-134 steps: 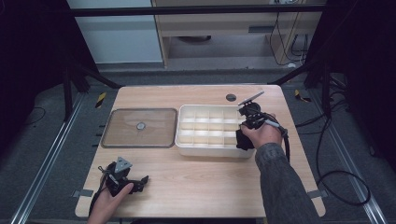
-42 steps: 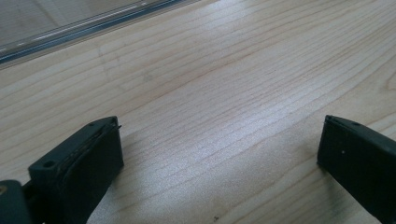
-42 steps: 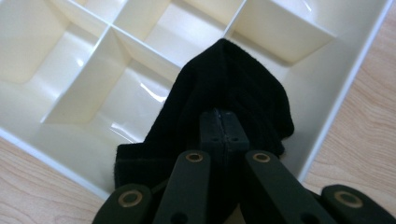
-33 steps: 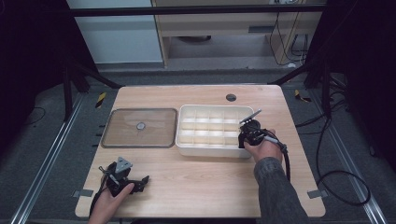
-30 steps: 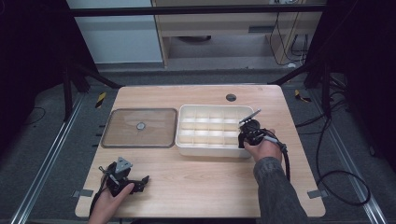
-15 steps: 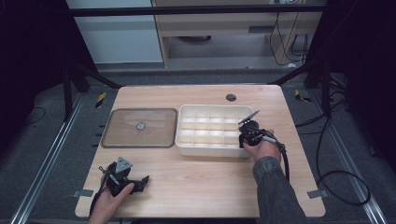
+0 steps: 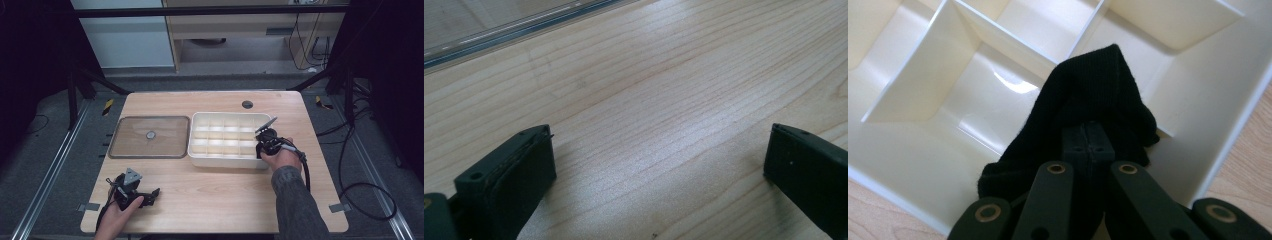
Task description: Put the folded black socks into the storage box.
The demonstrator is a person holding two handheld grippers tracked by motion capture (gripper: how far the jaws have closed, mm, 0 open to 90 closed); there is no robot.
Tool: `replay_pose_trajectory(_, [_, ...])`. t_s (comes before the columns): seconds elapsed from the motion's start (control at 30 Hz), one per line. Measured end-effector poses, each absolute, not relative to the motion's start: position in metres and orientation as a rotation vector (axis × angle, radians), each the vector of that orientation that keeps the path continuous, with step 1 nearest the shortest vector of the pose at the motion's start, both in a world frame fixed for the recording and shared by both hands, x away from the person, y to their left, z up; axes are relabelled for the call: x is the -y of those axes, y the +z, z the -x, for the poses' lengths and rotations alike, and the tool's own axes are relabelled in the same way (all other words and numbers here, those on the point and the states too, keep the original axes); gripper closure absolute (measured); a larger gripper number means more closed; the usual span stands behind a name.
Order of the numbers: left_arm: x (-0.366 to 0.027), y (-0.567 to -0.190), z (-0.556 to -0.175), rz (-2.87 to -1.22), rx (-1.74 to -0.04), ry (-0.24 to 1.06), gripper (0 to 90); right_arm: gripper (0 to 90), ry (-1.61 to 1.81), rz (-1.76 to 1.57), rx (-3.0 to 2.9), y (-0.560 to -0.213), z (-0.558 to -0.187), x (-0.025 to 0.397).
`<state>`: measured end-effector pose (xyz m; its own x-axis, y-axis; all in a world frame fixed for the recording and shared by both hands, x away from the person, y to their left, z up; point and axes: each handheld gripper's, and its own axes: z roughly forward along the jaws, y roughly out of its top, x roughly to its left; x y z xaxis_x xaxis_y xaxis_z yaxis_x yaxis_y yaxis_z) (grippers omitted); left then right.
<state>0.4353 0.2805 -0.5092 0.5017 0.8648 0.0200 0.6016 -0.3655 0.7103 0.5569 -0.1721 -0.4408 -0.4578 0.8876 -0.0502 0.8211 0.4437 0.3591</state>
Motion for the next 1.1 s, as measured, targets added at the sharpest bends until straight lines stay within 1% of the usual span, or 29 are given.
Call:
replay_pose_trajectory(0.13, [-0.281,-0.509,-0.435,-2.098,-1.196,0.524,0.0,90.0,0.415,-1.473,-2.463,-0.441,-0.557,0.171])
replay_pose_trajectory(0.37, [-0.281,-0.509,-0.435,-2.098,-1.196,0.523,0.0,90.0,0.444,-1.427,-2.429,-0.428,-0.549,0.174])
replay_pose_trajectory(0.47, [-0.281,-0.509,-0.435,-2.099,-1.196,0.524,0.0,90.0,0.547,-1.424,-2.379,-0.412,-0.540,0.179])
replay_pose_trajectory(0.53, [-0.281,-0.509,-0.435,-2.099,-1.196,0.524,0.0,90.0,0.580,-1.421,-2.368,-0.409,-0.538,0.180])
replay_pose_trajectory(0.57, [-0.281,-0.509,-0.435,-2.098,-1.196,0.524,0.0,90.0,0.690,-1.417,-2.330,-0.401,-0.533,0.184])
replay_pose_trajectory(0.67, [-0.281,-0.509,-0.435,-2.099,-1.195,0.524,0.0,90.0,0.802,-1.412,-2.290,-0.394,-0.527,0.187])
replay_pose_trajectory(1.1, [-0.281,-0.509,-0.435,-2.099,-1.195,0.525,0.0,90.0,0.955,-1.369,-2.214,-0.384,-0.510,0.190])
